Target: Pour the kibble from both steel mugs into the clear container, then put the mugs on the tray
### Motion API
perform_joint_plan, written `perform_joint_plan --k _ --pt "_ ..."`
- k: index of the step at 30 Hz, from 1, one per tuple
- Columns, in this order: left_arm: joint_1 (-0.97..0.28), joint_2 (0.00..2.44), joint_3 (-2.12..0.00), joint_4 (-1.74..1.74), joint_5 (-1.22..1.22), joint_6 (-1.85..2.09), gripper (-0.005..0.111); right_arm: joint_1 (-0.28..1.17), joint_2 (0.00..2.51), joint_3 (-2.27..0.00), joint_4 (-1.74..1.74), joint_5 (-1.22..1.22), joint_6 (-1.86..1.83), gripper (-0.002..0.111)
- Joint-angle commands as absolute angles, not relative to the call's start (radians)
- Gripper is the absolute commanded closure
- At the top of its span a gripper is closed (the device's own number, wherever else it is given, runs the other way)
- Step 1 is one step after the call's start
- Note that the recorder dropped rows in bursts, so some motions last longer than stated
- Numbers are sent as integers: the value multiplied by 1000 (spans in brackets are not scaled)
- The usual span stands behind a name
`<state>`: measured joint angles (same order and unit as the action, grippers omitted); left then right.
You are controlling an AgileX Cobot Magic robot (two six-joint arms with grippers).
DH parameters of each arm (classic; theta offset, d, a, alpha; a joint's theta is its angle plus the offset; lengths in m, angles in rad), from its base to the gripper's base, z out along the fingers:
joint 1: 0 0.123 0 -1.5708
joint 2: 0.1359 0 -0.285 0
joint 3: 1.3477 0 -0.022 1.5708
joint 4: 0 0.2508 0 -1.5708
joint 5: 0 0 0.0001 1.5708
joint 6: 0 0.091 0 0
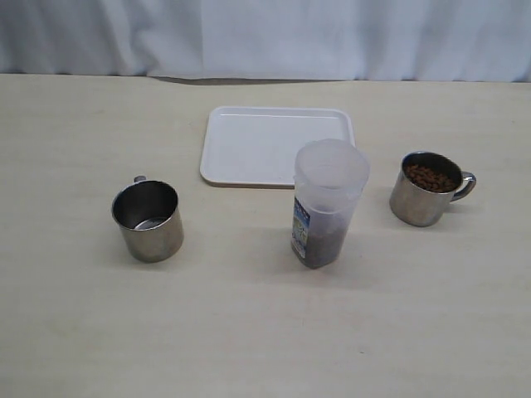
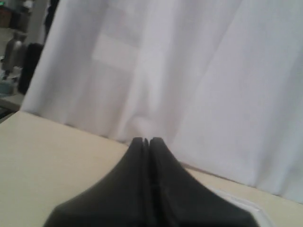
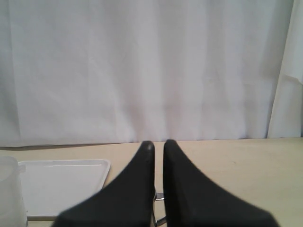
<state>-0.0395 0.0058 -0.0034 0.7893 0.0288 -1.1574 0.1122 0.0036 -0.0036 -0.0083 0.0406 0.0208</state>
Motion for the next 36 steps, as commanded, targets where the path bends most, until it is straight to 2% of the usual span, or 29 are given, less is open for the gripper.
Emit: perform_joint_plan --k 1,9,13,16,18,21,23,25,28,31,33,36 --pt "-48 0 0 774 177 -1155 107 108 0 0 -7 32 14 103" --pt "-48 0 0 763 134 -1155 107 108 0 0 -7 32 14 103" --pt "-48 0 0 763 13 -1157 107 108 0 0 -7 32 14 103" --pt "-48 0 0 679 -174 -1178 107 108 0 0 -7 32 14 103" --pt "-48 0 0 326 -209 -955 107 108 0 0 -7 32 14 103" --pt "-48 0 0 -156 -76 -251 107 108 0 0 -7 32 14 103" --pt "-48 0 0 -217 70 152 107 108 0 0 -7 32 14 103" --pt "-48 0 0 -139 171 256 107 108 0 0 -7 32 14 103" --pt "-48 0 0 -38 259 257 107 108 0 0 -7 32 14 103" --pt "-48 0 0 -44 220 246 107 108 0 0 -7 32 14 103" --pt "-48 0 0 -46 127 176 107 108 0 0 -7 32 14 103" --pt "-48 0 0 -46 -160 -27 107 108 0 0 -7 32 14 103"
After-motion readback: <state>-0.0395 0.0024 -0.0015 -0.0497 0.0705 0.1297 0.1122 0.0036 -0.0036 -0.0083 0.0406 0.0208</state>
